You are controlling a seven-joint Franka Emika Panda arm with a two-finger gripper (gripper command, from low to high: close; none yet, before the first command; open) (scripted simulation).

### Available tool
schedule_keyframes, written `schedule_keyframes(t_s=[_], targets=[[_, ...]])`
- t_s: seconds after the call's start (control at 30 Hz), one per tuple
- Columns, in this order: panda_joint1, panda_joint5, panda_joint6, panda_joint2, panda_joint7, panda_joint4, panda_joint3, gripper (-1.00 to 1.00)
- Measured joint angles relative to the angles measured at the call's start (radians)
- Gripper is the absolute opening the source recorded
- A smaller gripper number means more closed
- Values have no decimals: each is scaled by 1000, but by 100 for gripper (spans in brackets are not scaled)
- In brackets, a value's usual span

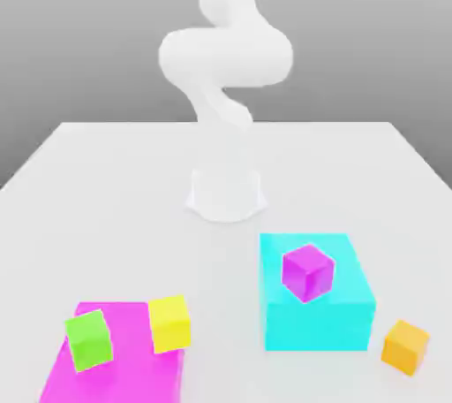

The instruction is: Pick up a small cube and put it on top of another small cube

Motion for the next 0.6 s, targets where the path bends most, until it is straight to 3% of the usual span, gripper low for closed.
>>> schedule_keyframes(t_s=[0.6], targets=[[129, -143, 236, 659, -88, -69, 187, 0]])
